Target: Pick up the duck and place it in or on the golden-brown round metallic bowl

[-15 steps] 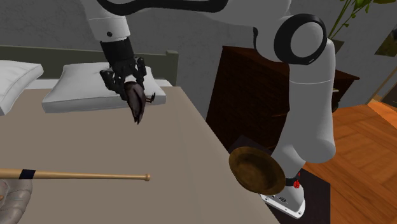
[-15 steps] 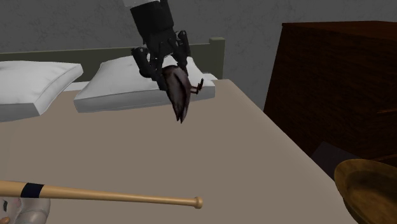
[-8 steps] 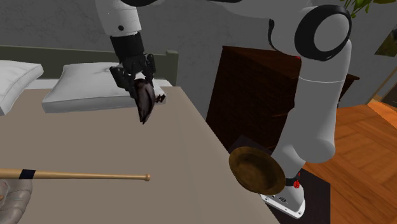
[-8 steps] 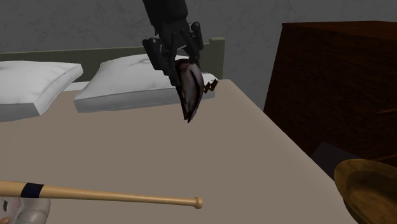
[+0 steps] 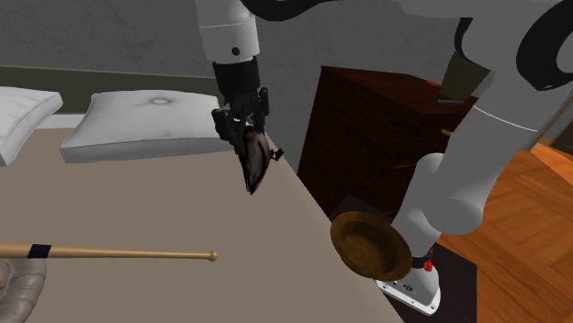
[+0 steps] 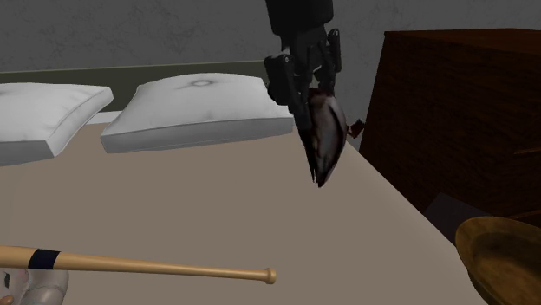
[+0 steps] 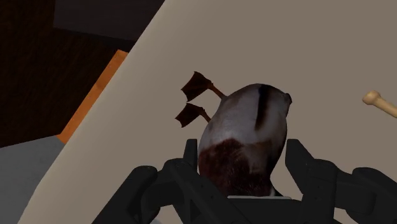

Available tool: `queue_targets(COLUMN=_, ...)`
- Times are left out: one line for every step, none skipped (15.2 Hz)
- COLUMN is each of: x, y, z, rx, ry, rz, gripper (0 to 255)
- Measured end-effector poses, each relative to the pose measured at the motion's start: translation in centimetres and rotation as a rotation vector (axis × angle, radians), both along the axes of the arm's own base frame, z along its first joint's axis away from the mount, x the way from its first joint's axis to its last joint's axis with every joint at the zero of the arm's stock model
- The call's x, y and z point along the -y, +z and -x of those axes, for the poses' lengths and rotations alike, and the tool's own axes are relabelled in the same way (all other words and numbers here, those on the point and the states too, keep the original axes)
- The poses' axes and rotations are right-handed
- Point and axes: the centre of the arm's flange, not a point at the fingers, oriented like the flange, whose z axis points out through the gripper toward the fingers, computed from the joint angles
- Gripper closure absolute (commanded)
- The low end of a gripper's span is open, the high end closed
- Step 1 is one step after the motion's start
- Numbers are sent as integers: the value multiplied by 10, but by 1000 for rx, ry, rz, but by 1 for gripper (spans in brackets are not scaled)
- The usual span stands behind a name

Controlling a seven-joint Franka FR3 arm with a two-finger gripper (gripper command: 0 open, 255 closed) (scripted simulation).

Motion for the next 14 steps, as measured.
queue_targets(x=5, y=4, z=11, rx=0, ry=0, rz=0, gripper=255)
queue_targets(x=8, y=3, z=24, rx=0, ry=0, rz=0, gripper=255)
queue_targets(x=14, y=2, z=35, rx=0, ry=0, rz=0, gripper=255)
queue_targets(x=19, y=2, z=48, rx=0, ry=0, rz=0, gripper=255)
queue_targets(x=22, y=3, z=59, rx=0, ry=0, rz=0, gripper=255)
queue_targets(x=25, y=5, z=71, rx=0, ry=0, rz=0, gripper=255)
queue_targets(x=30, y=7, z=86, rx=-1, ry=0, rz=0, gripper=255)
queue_targets(x=36, y=10, z=99, rx=0, ry=0, rz=0, gripper=255)
queue_targets(x=38, y=8, z=110, rx=1, ry=0, rz=0, gripper=255)
queue_targets(x=44, y=9, z=122, rx=0, ry=0, rz=0, gripper=255)
queue_targets(x=48, y=9, z=136, rx=0, ry=0, rz=0, gripper=255)
queue_targets(x=52, y=11, z=147, rx=1, ry=0, rz=0, gripper=255)
queue_targets(x=56, y=13, z=159, rx=1, ry=0, rz=0, gripper=255)
queue_targets(x=59, y=14, z=173, rx=1, ry=0, rz=0, gripper=255)
